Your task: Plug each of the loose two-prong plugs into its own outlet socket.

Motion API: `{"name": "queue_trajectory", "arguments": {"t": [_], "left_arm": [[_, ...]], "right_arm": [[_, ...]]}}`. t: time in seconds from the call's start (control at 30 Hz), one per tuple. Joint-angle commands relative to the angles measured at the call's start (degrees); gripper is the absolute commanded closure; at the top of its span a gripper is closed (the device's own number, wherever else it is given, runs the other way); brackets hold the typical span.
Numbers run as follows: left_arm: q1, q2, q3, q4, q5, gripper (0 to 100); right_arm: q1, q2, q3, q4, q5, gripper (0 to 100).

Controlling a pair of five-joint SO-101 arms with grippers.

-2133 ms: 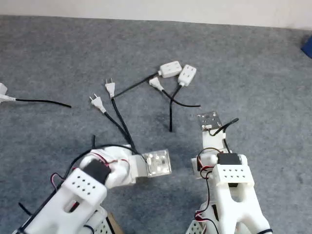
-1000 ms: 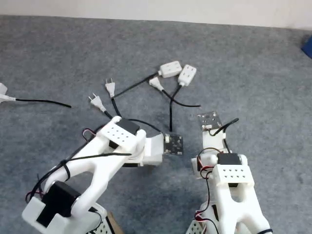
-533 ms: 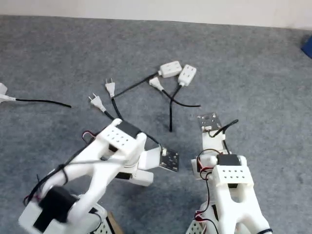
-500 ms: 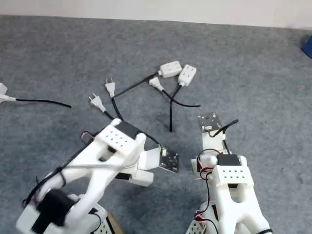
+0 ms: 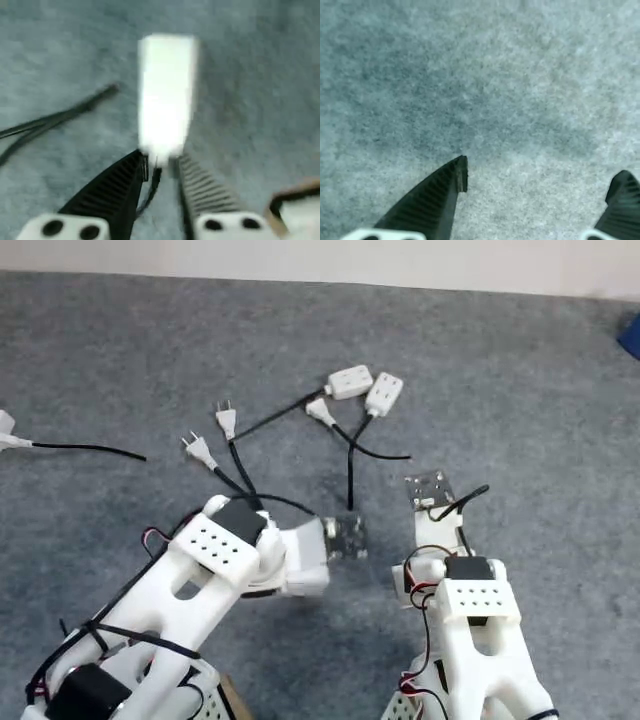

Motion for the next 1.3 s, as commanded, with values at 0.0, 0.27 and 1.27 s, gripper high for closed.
{"name": "queue_trajectory", "arguments": {"t": [0.0, 0.27, 1.27], "left_arm": [[1.1, -0.7, -0.4, -6.0, 6.2, 68], [1.2, -0.7, -0.3, -6.2, 6.2, 71], [-3.3, 10.9, -8.0, -20.7, 1.8, 77]], "right_arm": [[-0.6, 0.2, -0.3, -0.7, 0.7, 58.4], [-0.6, 0.2, -0.3, -0.6, 0.7, 58.4], [-0.6, 0.2, -0.3, -0.5, 2.0, 58.4]]}}
